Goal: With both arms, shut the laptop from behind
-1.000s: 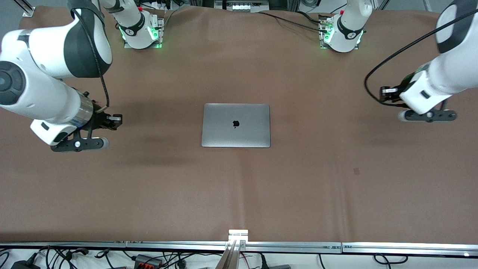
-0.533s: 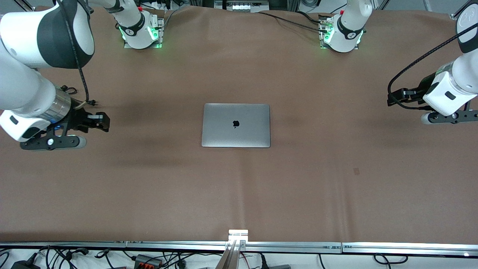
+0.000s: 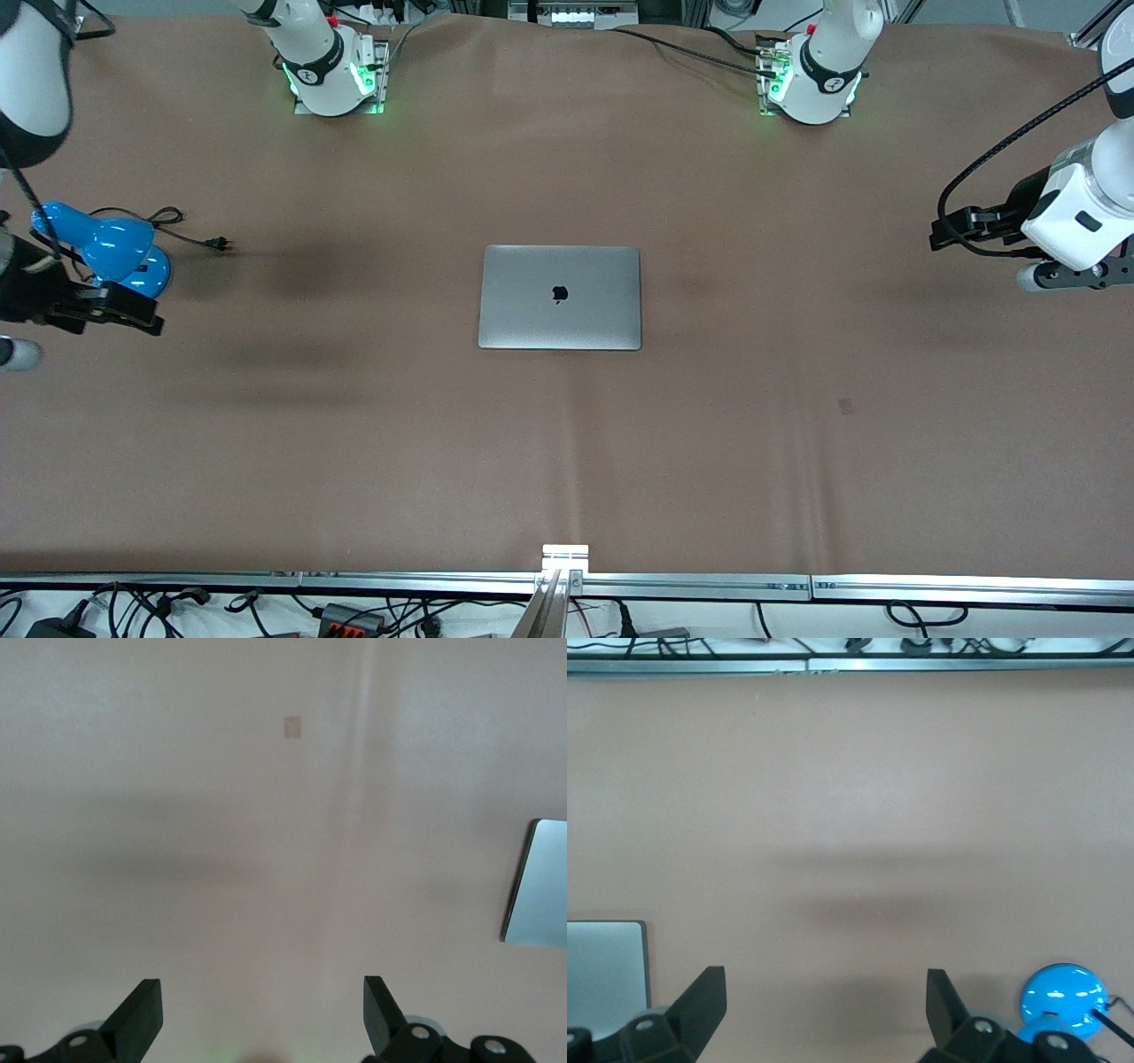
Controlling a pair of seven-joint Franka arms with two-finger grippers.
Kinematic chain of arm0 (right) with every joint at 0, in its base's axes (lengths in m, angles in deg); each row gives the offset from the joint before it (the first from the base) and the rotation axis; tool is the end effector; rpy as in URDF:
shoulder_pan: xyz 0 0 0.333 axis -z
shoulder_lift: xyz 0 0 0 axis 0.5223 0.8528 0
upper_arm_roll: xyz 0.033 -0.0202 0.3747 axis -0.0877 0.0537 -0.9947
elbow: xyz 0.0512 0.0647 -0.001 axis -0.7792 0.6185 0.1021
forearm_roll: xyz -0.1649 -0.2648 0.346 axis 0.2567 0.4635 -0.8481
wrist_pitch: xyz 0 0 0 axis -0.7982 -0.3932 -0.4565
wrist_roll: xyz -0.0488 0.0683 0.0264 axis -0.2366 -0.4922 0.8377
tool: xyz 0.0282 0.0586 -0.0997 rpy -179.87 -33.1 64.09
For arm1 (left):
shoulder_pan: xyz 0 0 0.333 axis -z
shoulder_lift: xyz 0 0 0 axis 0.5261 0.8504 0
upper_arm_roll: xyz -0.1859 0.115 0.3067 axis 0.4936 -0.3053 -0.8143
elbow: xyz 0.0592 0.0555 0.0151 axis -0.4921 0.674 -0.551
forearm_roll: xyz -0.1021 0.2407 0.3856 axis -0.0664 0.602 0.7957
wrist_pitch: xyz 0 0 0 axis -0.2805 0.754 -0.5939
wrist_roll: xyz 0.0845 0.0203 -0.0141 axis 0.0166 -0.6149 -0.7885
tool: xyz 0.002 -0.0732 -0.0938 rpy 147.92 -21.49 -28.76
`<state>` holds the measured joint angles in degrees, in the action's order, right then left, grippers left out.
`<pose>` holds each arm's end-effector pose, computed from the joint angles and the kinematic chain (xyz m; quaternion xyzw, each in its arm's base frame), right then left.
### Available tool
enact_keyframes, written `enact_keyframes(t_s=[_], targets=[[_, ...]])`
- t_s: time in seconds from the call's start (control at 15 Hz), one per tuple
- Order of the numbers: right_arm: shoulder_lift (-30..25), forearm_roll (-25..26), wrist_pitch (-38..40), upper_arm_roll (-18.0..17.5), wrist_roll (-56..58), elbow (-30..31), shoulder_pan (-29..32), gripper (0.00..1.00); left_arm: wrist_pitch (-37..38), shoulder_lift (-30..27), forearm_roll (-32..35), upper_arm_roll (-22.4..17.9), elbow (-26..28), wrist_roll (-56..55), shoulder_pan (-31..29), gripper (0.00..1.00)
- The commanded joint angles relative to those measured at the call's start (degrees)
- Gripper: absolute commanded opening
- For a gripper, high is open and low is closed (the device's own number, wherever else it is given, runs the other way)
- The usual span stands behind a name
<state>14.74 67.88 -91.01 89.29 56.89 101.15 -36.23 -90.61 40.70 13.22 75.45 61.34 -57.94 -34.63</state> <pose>0.7627 0.0026 0.6302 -0.9994 0.0093 -0.0318 0.0044 0.6496 -0.0083 0.5975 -0.9957 -0.0472 0.0792 0.0020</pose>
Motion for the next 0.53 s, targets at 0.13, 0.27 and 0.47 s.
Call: enact_keyframes(t_s=[0.13, 0.27, 0.47], targets=[[-6.49, 2.37, -1.9, -3.22, 0.88, 8.23, 3.69, 1.0, -0.34, -0.73, -0.08, 0.71, -0.54, -0.01, -0.36, 1.0], [-6.76, 2.63, -0.67, -3.13, 1.76, 8.33, 3.86, 1.0, -0.34, -0.82, -1.48, 0.62, -0.54, -0.01, -0.45, 1.0], [-11.65, 3.51, -1.62, -3.13, 2.55, 15.4, 3.69, 1.0, -0.25, -0.91, -2.11, 0.62, -0.45, -0.1, -0.54, 1.0]])
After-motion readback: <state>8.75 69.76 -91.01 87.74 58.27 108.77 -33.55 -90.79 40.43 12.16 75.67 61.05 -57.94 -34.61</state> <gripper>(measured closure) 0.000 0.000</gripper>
